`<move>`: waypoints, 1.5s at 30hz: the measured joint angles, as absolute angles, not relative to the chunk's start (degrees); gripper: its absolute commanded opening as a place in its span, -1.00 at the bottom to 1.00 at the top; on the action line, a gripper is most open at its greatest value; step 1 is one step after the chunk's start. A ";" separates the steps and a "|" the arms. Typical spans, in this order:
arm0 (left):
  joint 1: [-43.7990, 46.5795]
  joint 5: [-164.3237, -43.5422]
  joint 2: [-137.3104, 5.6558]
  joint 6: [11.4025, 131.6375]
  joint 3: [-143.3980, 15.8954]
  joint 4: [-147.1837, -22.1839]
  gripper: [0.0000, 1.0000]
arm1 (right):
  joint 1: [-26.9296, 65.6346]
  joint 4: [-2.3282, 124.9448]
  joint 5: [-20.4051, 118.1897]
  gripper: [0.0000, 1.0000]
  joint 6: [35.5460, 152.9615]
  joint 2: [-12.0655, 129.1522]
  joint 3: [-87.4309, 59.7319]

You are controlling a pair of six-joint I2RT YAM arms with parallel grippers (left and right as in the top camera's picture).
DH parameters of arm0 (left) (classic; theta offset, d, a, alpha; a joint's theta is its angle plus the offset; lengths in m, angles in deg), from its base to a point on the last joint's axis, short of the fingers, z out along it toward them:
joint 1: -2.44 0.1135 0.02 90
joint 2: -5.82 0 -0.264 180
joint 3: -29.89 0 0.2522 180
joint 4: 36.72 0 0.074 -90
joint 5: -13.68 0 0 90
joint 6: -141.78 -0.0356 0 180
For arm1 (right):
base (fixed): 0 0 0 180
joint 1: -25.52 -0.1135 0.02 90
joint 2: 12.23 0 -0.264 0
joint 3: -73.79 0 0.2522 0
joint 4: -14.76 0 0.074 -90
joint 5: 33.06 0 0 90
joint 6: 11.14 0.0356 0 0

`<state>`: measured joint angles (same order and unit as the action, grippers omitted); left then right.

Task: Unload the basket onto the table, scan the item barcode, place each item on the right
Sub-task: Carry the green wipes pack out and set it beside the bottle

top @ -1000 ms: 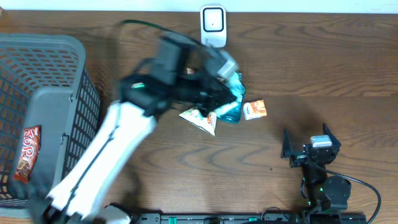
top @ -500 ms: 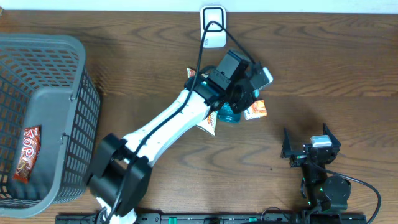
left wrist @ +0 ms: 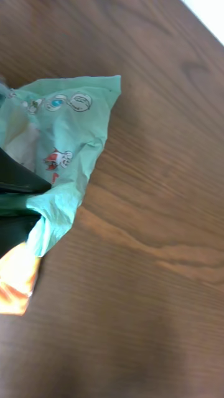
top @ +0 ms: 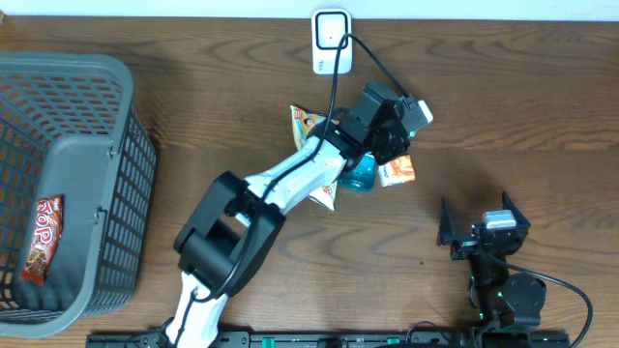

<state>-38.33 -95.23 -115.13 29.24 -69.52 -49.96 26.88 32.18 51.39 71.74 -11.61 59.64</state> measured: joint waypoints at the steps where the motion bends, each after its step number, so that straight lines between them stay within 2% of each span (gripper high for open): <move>1: -38.33 -95.26 -115.78 29.22 -69.52 -49.55 -0.85 | 26.88 32.16 51.37 0.99 71.74 -11.61 59.67; 16: -38.40 -95.26 -118.23 29.24 -69.52 -44.50 -0.85 | 26.86 32.18 51.39 0.99 71.74 -11.61 59.64; 28: -39.21 -95.56 -121.68 29.43 -69.52 -47.08 -0.85 | 26.86 32.18 51.39 0.98 71.74 -11.61 59.67; 29: -39.25 -95.93 -121.68 29.46 -69.52 -47.78 -0.75 | 26.86 32.18 51.37 0.99 71.74 -11.61 59.64; 30: -39.34 -96.52 -121.68 29.41 -69.52 -48.81 -0.01 | 26.86 32.18 51.37 0.98 71.74 -11.61 59.67; 31: -39.38 -97.66 -121.68 29.54 -69.52 -50.12 0.42 | 26.86 32.18 51.37 0.99 71.74 -11.61 59.67; 32: -39.47 -98.75 -121.68 29.59 -69.52 -51.01 0.68 | 26.86 32.18 51.39 0.98 71.74 -11.61 59.67; 36: -39.80 -102.40 -120.13 31.53 -69.52 -54.07 0.82 | 26.86 32.18 51.37 0.98 71.74 -11.61 59.67; 38: -39.80 -103.39 -118.19 32.60 -69.52 -54.97 0.96 | 26.86 32.18 51.39 0.99 71.74 -11.61 59.64; 45: -39.01 -104.30 -102.60 37.04 -69.52 -59.34 0.98 | 26.88 32.18 51.39 0.99 71.74 -11.61 59.67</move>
<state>-39.01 -104.30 -102.60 37.04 -69.52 -59.34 26.88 32.18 51.39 71.74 -11.61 59.67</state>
